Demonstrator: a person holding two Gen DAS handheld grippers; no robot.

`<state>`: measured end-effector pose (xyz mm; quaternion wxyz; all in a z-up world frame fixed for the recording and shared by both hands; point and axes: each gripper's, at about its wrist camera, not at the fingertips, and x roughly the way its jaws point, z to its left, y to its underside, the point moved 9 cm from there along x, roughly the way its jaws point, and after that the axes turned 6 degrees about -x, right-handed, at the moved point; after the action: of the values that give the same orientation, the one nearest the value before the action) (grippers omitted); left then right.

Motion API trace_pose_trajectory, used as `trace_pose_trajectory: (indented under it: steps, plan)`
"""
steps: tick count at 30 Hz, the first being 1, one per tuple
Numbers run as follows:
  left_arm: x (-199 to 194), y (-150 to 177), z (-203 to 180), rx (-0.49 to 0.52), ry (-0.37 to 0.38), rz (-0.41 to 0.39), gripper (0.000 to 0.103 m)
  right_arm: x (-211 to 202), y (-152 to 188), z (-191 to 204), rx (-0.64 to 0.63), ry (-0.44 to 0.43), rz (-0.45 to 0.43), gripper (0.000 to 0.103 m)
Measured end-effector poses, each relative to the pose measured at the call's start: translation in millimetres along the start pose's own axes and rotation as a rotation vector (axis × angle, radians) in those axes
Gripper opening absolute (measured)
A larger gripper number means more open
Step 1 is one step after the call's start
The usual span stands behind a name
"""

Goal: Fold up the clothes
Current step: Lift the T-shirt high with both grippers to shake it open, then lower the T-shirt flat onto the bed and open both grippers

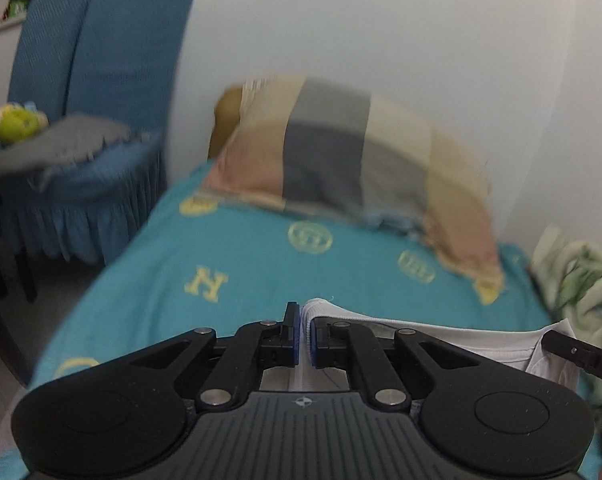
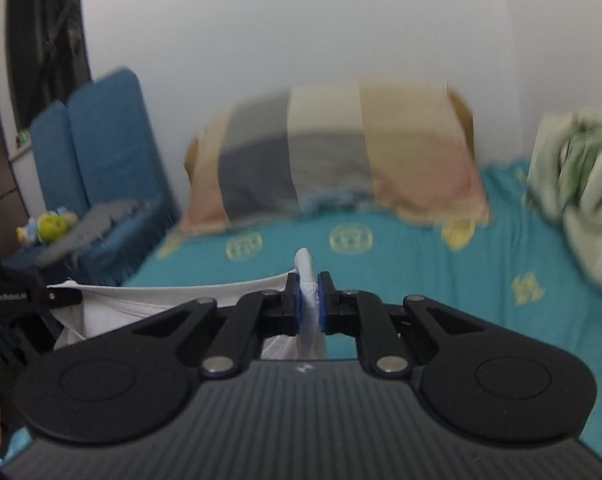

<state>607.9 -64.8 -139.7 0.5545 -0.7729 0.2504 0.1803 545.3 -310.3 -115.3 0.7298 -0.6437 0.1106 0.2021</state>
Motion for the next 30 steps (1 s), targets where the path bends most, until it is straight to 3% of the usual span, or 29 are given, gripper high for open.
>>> trace_pose_trajectory:
  steps: [5, 10, 12, 13, 14, 16, 19, 24, 30]
  plan:
    - [73.5, 38.1, 23.0, -0.013, -0.003, 0.108, 0.006, 58.3, 55.6, -23.6, 0.136, -0.068, 0.145, 0.012]
    - [80.9, 57.0, 27.4, 0.008, 0.016, 0.151, 0.008, 74.6, 65.5, -33.4, 0.19, -0.129, 0.187, 0.016]
    - [76.3, 58.6, 28.0, 0.01, 0.031, 0.156, 0.015, 75.3, 59.0, -36.5, 0.203, -0.153, 0.166, 0.034]
    - [70.2, 56.8, 27.1, 0.013, 0.031, 0.159, 0.034, 74.4, 54.4, -37.8, 0.209, -0.165, 0.151, 0.059]
    - [63.8, 54.9, 26.2, 0.016, 0.032, 0.162, 0.059, 71.1, 49.6, -37.1, 0.21, -0.184, 0.132, 0.075]
    - [44.6, 46.3, 25.4, 0.025, 0.04, 0.134, 0.076, 61.4, 40.7, -35.2, 0.198, -0.201, 0.101, 0.082]
    - [7.6, 36.7, 23.1, 0.028, 0.093, 0.119, 0.082, 41.0, 29.0, -29.8, 0.174, -0.2, 0.098, 0.081]
    - [-86.5, 37.0, 28.6, 0.021, 0.129, 0.086, 0.083, -24.3, 18.0, -19.7, 0.191, -0.193, 0.074, 0.081]
    - [-214.5, 75.4, 60.0, -0.005, 0.082, 0.073, 0.083, -135.6, 34.9, 1.8, 0.175, -0.162, 0.073, 0.081]
